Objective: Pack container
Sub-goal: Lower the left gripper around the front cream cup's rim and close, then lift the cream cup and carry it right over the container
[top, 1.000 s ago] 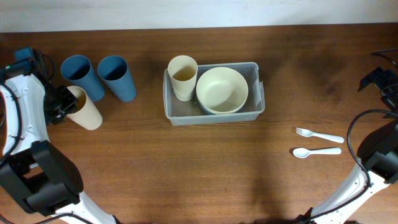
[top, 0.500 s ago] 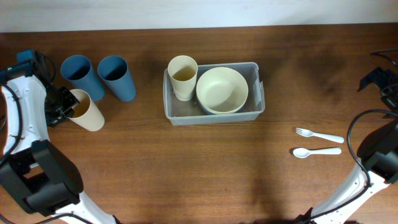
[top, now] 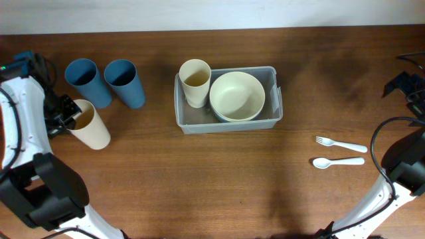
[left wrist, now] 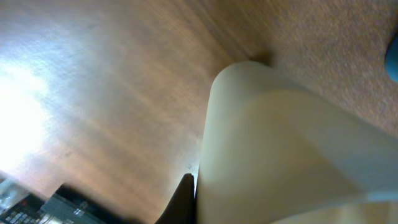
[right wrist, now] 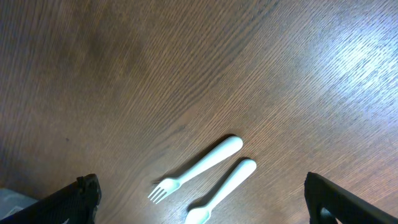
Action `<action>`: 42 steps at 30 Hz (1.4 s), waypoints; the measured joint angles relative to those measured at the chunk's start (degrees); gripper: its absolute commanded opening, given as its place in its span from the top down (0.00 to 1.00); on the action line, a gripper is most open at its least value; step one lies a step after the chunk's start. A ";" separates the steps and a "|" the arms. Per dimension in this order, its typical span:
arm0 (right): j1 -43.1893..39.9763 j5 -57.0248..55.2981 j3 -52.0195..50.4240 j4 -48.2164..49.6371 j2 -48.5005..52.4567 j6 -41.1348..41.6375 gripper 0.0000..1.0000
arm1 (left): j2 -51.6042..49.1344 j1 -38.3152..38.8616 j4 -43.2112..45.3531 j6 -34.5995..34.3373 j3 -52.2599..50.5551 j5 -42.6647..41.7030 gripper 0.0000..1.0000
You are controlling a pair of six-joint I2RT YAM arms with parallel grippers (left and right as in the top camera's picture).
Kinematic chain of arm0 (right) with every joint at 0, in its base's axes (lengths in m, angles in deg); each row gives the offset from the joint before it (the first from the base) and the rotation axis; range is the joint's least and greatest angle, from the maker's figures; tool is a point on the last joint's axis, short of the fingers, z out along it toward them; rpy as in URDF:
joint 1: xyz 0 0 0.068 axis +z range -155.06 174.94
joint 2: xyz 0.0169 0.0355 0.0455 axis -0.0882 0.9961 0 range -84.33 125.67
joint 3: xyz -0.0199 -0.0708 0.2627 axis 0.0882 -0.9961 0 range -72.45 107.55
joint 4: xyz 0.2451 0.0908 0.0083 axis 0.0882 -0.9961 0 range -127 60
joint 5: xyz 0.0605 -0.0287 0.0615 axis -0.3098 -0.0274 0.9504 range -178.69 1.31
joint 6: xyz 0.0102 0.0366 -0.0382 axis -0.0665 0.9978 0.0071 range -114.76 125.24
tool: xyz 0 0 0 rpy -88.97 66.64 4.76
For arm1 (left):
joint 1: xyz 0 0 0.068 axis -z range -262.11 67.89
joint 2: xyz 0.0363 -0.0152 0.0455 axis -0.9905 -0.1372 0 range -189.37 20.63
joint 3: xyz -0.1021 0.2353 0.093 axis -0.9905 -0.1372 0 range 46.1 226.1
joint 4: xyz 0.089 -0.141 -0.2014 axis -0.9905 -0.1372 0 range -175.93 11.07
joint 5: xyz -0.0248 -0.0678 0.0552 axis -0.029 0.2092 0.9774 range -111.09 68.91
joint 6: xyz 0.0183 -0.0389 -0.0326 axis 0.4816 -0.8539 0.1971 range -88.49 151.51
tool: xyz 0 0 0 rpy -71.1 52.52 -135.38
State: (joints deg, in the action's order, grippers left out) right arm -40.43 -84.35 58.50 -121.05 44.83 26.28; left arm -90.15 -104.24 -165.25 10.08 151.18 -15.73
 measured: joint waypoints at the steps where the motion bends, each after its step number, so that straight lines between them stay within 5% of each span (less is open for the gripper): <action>1: 0.00 0.00 0.00 0.00 0.00 0.02 0.01 | 0.26 0.00 -1.49 0.00 1.33 0.52 0.98; 18: 0.00 -0.02 0.00 0.00 0.00 0.02 0.01 | 20.31 0.81 -7.69 0.00 14.82 1.95 0.98; 28: 0.00 0.00 0.00 0.00 0.00 0.04 0.01 | 31.85 14.71 6.80 0.02 19.45 -2.86 0.98; 42: 0.00 0.00 0.00 0.00 0.00 0.02 0.01 | 16.20 35.95 18.05 1.11 19.54 -3.69 0.99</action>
State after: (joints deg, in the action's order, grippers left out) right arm -40.43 -84.35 58.50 -121.05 44.83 26.30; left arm -73.96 -68.29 -147.20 11.20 170.72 -19.42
